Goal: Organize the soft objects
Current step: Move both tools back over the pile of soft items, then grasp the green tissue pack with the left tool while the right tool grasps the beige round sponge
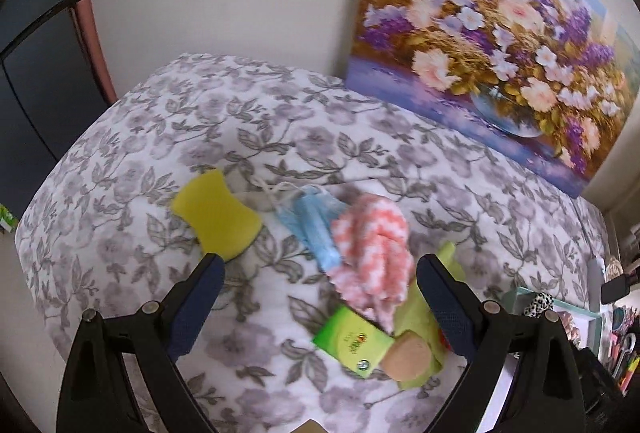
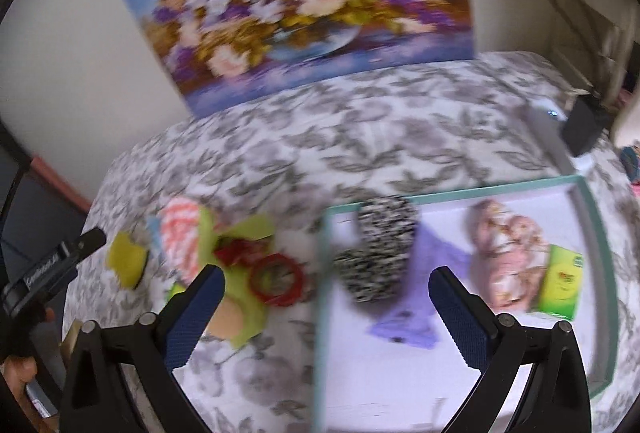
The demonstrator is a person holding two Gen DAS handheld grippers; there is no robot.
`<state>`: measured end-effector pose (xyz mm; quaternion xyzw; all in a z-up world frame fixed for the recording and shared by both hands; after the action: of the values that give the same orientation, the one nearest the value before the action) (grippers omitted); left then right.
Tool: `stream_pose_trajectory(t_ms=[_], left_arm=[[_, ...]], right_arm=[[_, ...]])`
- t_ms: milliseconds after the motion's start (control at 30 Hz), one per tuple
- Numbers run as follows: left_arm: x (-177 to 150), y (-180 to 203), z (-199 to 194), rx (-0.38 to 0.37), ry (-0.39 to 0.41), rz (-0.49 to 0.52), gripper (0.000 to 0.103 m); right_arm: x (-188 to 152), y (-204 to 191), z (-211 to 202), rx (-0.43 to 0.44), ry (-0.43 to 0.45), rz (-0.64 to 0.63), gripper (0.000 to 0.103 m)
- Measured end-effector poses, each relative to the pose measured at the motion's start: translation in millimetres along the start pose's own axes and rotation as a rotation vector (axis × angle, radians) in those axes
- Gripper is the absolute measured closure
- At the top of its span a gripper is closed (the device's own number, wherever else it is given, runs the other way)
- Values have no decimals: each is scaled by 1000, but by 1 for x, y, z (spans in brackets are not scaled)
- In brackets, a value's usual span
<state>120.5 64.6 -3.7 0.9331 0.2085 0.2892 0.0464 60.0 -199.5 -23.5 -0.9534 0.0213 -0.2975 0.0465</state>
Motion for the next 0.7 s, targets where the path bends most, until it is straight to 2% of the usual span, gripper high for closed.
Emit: stream_pose_trajectory(t_ms=[200, 300, 467, 700], left_arm=[[3, -22, 10, 21, -46, -34, 6], [-2, -25, 17, 46, -71, -15, 6], [-13, -27, 38, 50, -160, 1, 6], [-34, -35, 80, 126, -292, -12, 6]], right_arm=[[-3, -41, 26, 49, -68, -57, 0], [-8, -57, 39, 69, -109, -76, 0], [-16, -75, 61, 92, -173, -93, 0], [-27, -96, 90, 73, -248, -164, 0]])
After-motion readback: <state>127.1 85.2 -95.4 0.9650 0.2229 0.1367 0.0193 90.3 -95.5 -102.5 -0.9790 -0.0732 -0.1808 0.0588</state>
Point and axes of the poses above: each gripper's, at about its wrist camera, not at the fingertips, and z roughly the way its jaws point, y to its right, x to its top, the point moved 2 cm from there along z, roughly the way its jaws point, and after that the axes turned 15 degrees about -z, right-handed, at the moved point
